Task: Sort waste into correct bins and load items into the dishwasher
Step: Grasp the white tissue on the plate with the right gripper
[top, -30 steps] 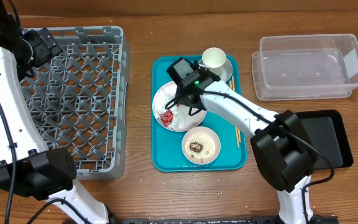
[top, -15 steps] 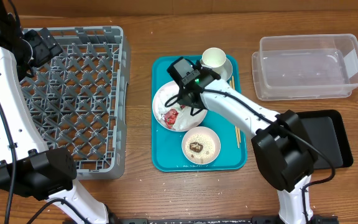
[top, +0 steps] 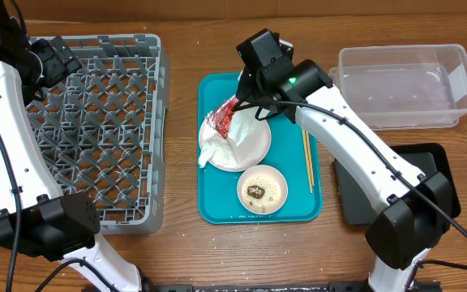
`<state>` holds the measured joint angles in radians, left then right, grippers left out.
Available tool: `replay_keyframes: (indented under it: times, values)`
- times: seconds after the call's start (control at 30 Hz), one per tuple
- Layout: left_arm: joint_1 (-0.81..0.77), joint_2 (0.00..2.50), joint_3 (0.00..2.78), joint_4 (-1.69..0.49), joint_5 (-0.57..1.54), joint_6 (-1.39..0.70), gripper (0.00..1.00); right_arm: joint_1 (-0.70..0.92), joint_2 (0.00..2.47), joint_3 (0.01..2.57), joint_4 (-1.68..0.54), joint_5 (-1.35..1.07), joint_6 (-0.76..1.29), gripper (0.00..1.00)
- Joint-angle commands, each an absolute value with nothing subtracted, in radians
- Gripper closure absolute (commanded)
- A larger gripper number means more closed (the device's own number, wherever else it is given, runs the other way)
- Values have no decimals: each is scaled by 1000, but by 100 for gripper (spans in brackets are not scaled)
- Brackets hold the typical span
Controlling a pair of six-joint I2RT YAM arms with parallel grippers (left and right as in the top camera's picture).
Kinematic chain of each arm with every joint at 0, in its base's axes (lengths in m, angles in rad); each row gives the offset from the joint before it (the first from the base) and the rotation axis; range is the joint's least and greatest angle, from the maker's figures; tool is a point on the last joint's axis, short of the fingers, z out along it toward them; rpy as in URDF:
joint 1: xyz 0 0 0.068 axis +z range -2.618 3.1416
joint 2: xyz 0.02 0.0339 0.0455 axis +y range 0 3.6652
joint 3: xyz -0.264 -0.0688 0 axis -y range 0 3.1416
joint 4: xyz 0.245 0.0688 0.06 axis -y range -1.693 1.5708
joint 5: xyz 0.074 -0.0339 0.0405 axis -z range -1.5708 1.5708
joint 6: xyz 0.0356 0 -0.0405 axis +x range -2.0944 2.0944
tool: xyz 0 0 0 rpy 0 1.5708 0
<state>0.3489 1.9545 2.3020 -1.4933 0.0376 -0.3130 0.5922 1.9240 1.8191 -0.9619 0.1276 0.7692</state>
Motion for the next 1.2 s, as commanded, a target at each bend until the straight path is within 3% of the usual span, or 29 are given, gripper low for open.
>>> replay_keyframes:
  times: [0.0,0.33,0.43,0.47,0.77,0.87,0.97,1.17]
  values:
    - [344,1956,2319,-1491,43,-322,0,606,1930,1784,-954,92,760,96]
    - [345,1956,2319,-1491,43,-322,0,611,2038,1627,-830,32,759,95]
    - [345,1956,2319,-1491,43,-322,0,611,2056,1627,-812,-29,751,76]
    - [345,1956,2319,-1491,42,-322,0,611,2056,1627,-811,-28,751,75]
    - [345,1956,2319,-1491,42,-322,0,593,2028,1733,-931,-35,725,81]
    - [345,1956,2319,-1491,43,-322,0,580,2024,1753,-988,-36,725,60]
    - [345,1956,2319,-1491,43,-322,0,580,2028,1733,-1036,-36,725,50]
    - [345,1956,2319,-1491,42,-322,0,630,2060,1618,-907,-50,725,44]
